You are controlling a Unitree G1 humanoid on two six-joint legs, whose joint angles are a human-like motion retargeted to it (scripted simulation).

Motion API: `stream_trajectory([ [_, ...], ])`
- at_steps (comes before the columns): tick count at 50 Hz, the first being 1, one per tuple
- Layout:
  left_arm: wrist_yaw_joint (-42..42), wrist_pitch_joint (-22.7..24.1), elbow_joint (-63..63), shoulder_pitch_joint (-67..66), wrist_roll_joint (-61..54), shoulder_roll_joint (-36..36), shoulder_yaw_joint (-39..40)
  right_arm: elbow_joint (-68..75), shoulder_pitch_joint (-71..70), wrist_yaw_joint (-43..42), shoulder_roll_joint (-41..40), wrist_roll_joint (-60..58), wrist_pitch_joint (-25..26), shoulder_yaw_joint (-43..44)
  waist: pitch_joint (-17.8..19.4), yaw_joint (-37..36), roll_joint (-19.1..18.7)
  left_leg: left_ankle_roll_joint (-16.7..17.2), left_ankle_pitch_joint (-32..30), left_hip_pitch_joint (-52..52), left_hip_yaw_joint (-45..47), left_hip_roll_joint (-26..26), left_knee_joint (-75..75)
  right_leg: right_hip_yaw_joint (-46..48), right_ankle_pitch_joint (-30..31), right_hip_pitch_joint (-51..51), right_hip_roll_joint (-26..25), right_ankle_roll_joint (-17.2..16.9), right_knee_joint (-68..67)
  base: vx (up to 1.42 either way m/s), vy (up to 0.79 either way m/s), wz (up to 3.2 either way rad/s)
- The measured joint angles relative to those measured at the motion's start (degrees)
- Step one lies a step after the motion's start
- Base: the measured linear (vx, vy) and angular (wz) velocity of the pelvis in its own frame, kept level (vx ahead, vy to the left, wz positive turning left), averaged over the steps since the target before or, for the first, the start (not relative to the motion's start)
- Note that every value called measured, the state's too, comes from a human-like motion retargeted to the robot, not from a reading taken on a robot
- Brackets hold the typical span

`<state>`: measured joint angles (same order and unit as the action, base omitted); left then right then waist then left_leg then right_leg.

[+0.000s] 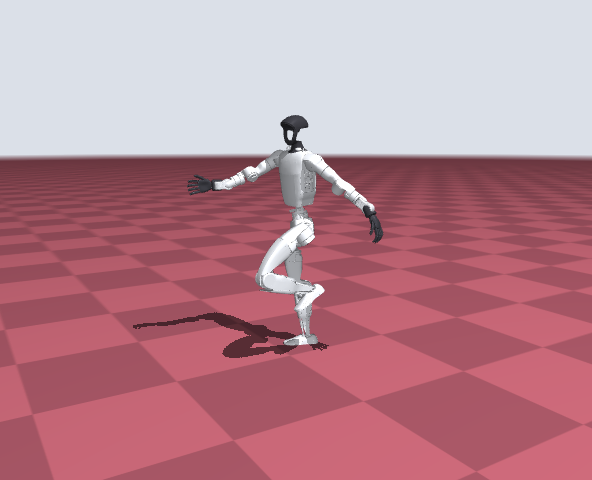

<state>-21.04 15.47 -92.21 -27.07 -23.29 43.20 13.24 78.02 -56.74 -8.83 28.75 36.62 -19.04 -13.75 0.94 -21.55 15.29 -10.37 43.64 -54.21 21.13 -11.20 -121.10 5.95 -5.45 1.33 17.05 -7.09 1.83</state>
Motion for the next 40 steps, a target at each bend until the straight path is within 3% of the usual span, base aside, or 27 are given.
stream_trajectory([
  [5,-0.14,-2.72,-2.56,-1.87,-3.02,0.21,6.46,0.52,-1.91,-1.64,1.41,2.13,0.15,3.63,0.01,-0.25,-0.26,0.53,-1.77,3.34,0.75,-0.98,20.59,5.47,-1.96,-2.28,-2.00,-0.52,-2.17,0.32,-0.03,0.89],
  [8,-0.36,-5.39,-2.76,2.09,-2.10,-4.13,5.16,0.54,0.75,-1.20,-0.97,-1.32,2.54,8.89,-0.49,1.12,0.12,-0.09,-3.59,14.11,9.80,-1.77,47.10,8.64,-1.85,-3.14,-2.73,-1.10,-2.70,0.35,0.04,0.94],
  [10,1.18,-8.31,-2.64,6.92,3.04,-7.77,5.16,0.68,3.86,0.85,-2.97,-7.88,7.25,13.66,2.55,0.25,0.40,3.99,-7.34,30.46,21.32,3.12,77.51,9.99,-0.93,-7.11,-2.06,-2.28,-1.96,0.48,0.13,0.42],
  [12,7.98,-4.70,-2.40,12.39,8.30,-12.22,5.62,0.80,8.61,1.11,-5.05,-10.39,5.83,18.40,7.71,-1.46,-3.79,6.16,-18.98,49.72,32.33,10.55,111.16,10.54,-1.81,-14.16,-4.13,-4.26,-3.89,0.57,0.24,0.30],
  [14,9.48,-5.88,-1.72,18.46,4.94,-17.23,4.32,2.38,15.27,2.11,-6.11,-20.88,10.58,25.06,9.30,1.02,-9.78,12.67,-28.23,57.24,35.03,10.64,123.90,13.23,-2.32,-18.42,-8.91,-3.21,-7.06,0.53,0.29,1.66],
  [15,9.45,-6.67,-1.94,21.62,8.22,-19.66,3.49,2.94,19.40,3.62,-6.71,-22.00,11.64,26.48,9.53,3.21,-12.01,15.82,-30.31,58.77,33.99,9.92,125.32,15.01,-1.90,-19.52,-10.28,-2.49,-9.61,0.46,0.31,2.69],
  [17,8.94,-7.58,-1.48,28.56,16.11,-24.26,-0.12,5.04,28.97,8.32,-7.95,-22.16,12.16,26.60,10.05,8.50,-15.32,18.10,-30.91,60.03,25.44,8.78,124.78,17.74,1.09,-16.62,-9.97,0.11,-23.57,0.36,0.30,3.10],
  [18,8.76,-8.55,-0.41,32.83,18.35,-26.30,-2.57,6.60,33.52,11.37,-8.34,-25.63,12.97,27.20,9.39,10.33,-16.46,17.48,-32.06,59.14,20.40,9.04,125.77,17.29,1.75,-9.90,-8.12,2.00,-37.04,0.25,0.25,3.07],
  [20,9.58,-9.33,3.43,41.54,22.21,-28.98,-6.89,9.80,42.25,15.14,-10.25,-29.98,14.50,26.14,8.47,13.65,-17.11,17.25,-32.41,57.39,12.32,9.96,126.10,12.90,3.03,3.80,-5.33,2.64,-61.53,0.26,0.14,3.06],
  [24,13.66,-8.86,17.29,57.16,21.69,-30.38,-14.21,13.48,56.29,18.69,-17.82,-37.52,17.07,19.53,10.28,19.68,-18.24,17.82,-31.10,59.68,0.23,10.26,126.10,3.61,-4.75,20.99,-6.90,3.48,-95.52,0.36,0.02,2.85],
  [27,17.73,-7.85,28.33,65.97,20.05,-28.99,-21.93,11.82,65.44,19.97,-23.65,-36.72,16.94,12.98,10.08,24.91,-19.79,16.95,-30.94,60.69,-8.14,9.22,126.10,1.09,-8.26,30.84,-8.22,3.59,-112.28,0.36,-0.02,2.63],
  [30,21.91,-6.06,35.94,73.39,19.34,-26.09,-28.51,9.12,72.92,20.99,-27.24,-28.82,15.49,5.08,9.01,29.49,-21.87,16.83,-30.13,61.71,-14.45,6.64,126.10,-0.02,-13.23,38.66,-10.85,4.10,-120.83,0.38,-0.08,2.04],
  [33,22.62,-6.13,40.30,79.76,17.79,-24.20,-30.88,10.81,76.16,23.18,-28.56,-32.48,15.79,1.48,9.37,31.15,-22.31,13.78,-28.69,65.01,-18.54,5.27,126.10,-1.76,-15.75,43.22,-12.03,8.06,-121.33,0.41,-0.11,1.31],
  [37,21.62,-7.39,43.11,85.29,19.13,-23.46,-31.96,14.80,75.20,23.82,-28.32,-37.19,16.53,-2.20,7.99,31.87,-21.53,12.08,-26.88,67.59,-22.79,5.17,126.10,-2.12,-19.07,46.62,-11.15,11.49,-112.77,0.41,-0.13,1.01],
  [40,21.94,-7.61,44.20,85.80,22.15,-24.71,-32.24,14.44,72.83,22.60,-26.52,-37.06,15.61,-3.25,6.57,31.05,-21.07,12.42,-25.79,69.13,-25.56,5.27,126.10,-0.79,-20.40,44.53,-11.28,10.78,-98.24,0.43,-0.14,0.91],
])
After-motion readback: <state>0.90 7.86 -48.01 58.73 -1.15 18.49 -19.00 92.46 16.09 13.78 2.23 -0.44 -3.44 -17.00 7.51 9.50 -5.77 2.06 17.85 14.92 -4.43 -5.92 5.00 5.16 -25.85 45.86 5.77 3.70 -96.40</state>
